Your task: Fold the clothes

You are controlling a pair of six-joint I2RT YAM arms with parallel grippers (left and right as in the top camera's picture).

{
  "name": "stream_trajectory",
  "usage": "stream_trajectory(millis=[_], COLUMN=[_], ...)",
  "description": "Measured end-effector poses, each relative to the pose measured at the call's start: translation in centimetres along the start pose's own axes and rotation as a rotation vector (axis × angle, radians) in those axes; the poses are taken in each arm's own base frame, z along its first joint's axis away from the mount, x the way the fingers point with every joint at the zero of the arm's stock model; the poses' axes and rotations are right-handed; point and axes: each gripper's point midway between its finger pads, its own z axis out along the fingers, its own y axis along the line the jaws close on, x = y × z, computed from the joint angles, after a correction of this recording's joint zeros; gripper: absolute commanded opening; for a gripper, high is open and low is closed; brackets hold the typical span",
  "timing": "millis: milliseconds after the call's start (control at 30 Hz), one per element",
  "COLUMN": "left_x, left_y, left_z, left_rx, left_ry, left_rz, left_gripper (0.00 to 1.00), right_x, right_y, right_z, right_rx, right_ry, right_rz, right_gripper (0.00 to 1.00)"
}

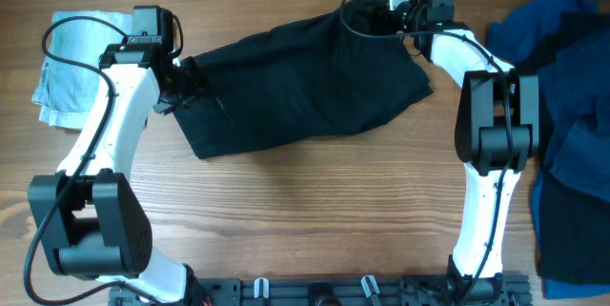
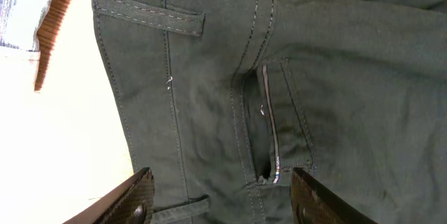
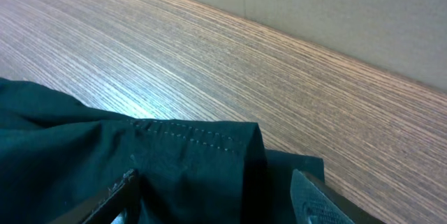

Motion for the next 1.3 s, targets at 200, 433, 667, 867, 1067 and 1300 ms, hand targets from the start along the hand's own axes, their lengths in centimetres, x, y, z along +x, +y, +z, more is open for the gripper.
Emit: stream_trajectory(millis=[200, 433, 667, 867, 1067, 1300], left_x=[0.0, -0.2, -1.2, -2.7, -2.7, -2.6], left_y=[0.0, 0.5, 1.0, 1.6, 2.3, 2.4], left_z=[0.0, 0.0, -0.3, -4.0, -4.6, -4.5], left_rx=[0.0, -0.027, -0.036, -0.002, -0.008, -0.012], left_ry=[0.0, -0.013, -0.05, -0.156, -0.159, -0.152], left_rz=[0.0, 0.0, -0.013, -0.041, -0.057, -0.053], left_gripper=[0.62, 0.62, 0.68, 0.7, 0.72, 0.76], right_x=[0.0, 0.5, -1.3, -2.5, -4.8, -3.3], right_y=[1.0, 1.1, 0.2, -1.6, -2.9, -2.9], right_z=[0.6, 1.0, 0.7, -1.4, -3.6, -3.3], right_rx=[-0.016, -0.022, -0.009, 0.036, 0.089, 0.1], right_ry=[0.001, 0.005, -0.067, -0.078, -0.112, -0.056], right_rz=[0.003, 0.025, 0.107, 0.156, 0.139, 0.129], right_gripper=[0.41, 0.04, 0.04, 0.04, 0.11, 0.64])
